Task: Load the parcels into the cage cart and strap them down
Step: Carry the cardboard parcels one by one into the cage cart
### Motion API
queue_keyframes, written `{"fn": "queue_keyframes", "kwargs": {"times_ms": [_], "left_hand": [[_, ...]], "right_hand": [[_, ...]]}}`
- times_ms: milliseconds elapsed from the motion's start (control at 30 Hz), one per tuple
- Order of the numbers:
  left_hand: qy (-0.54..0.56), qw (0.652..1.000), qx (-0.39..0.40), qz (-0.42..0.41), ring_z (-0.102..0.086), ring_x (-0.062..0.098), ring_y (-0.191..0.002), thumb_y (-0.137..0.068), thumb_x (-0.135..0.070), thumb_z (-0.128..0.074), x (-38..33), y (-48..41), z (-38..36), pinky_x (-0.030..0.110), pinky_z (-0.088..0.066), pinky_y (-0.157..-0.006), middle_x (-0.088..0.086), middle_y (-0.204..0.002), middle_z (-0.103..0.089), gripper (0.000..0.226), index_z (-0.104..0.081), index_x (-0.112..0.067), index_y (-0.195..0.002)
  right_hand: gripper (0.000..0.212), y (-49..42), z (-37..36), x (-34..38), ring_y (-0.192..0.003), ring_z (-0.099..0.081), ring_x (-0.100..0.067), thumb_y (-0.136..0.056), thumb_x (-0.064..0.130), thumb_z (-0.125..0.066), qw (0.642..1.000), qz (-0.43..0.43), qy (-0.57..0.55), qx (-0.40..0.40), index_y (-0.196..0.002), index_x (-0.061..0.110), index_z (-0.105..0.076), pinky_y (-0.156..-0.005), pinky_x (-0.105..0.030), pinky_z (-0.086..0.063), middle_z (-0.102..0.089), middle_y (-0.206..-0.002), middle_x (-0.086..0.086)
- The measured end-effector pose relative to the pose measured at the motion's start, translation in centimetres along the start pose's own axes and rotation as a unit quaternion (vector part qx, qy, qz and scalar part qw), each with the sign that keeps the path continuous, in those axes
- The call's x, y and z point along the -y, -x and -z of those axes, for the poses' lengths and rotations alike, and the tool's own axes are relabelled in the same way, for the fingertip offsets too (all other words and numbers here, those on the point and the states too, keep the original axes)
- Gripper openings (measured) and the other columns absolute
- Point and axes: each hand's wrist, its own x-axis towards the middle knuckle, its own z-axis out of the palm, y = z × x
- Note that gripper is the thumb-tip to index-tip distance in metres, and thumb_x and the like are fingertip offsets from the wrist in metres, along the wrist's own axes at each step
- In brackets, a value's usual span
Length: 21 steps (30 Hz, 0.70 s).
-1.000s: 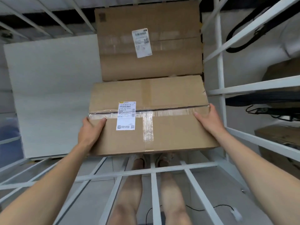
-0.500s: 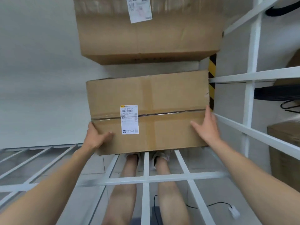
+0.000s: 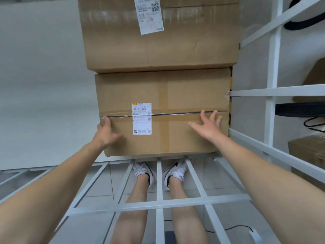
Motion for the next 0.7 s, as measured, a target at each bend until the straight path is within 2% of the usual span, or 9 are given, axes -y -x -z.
{"fn": "queue_keyframes", "kwargs": {"times_ms": [167,267,367,500,700], "left_hand": [[0.013,1.000,-0.019,-0.015,-0.039,0.041,-0.139,-0.089,-0.022,-0.071,0.1,1.7,0.0,0.044,-0.033,-0.117,0.024,-0.157,-0.023,0.098,-0.006,-0.019,-0.162],[-0.006,0.998,-0.027,-0.050,-0.029,0.035,-0.148,-0.091,-0.022,-0.069,-1.6,3.7,0.1,0.038,-0.027,-0.118,0.021,-0.163,-0.014,0.092,-0.011,-0.017,-0.162],[-0.045,0.995,-0.022,-0.091,-0.019,0.034,-0.152,-0.092,-0.026,-0.066,-4.3,7.4,0.6,0.040,-0.024,-0.120,0.023,-0.165,-0.012,0.089,-0.011,-0.020,-0.162],[-0.086,0.985,-0.024,-0.146,-0.017,0.030,-0.152,-0.093,-0.031,-0.062,-8.6,14.5,2.3,0.040,-0.026,-0.118,0.019,-0.164,-0.019,0.086,-0.011,-0.026,-0.161],[-0.124,0.970,-0.035,-0.205,-0.008,0.025,-0.155,-0.095,-0.033,-0.058,-14.9,28.3,7.5,0.037,-0.022,-0.119,0.018,-0.166,-0.016,0.083,-0.010,-0.022,-0.162]], "right_hand": [[0.079,1.8,0.6,-1.3,-0.153,0.012,-0.029,-0.095,0.056,-0.051,0.999,0.028,0.018,-0.022,-0.160,0.035,-0.010,-0.121,-0.053,-0.011,0.016,-0.167,0.002],[0.076,4.1,1.9,-0.2,-0.154,0.009,-0.027,-0.098,0.048,-0.050,0.998,0.056,0.016,-0.015,-0.160,0.034,-0.009,-0.121,-0.051,-0.010,0.011,-0.167,0.002],[0.074,7.8,3.3,1.3,-0.154,0.008,-0.026,-0.098,0.046,-0.049,0.998,0.066,-0.005,-0.015,-0.159,0.034,-0.010,-0.121,-0.053,-0.011,0.007,-0.168,0.003],[0.072,14.9,5.9,3.9,-0.154,0.005,-0.025,-0.098,0.046,-0.047,0.996,0.077,-0.032,-0.016,-0.159,0.035,-0.010,-0.120,-0.052,-0.014,0.004,-0.168,0.004],[0.069,28.9,10.7,6.3,-0.154,0.002,-0.024,-0.099,0.043,-0.045,0.992,0.096,-0.076,-0.024,-0.159,0.035,-0.011,-0.119,-0.053,-0.017,0.002,-0.168,0.004]]}}
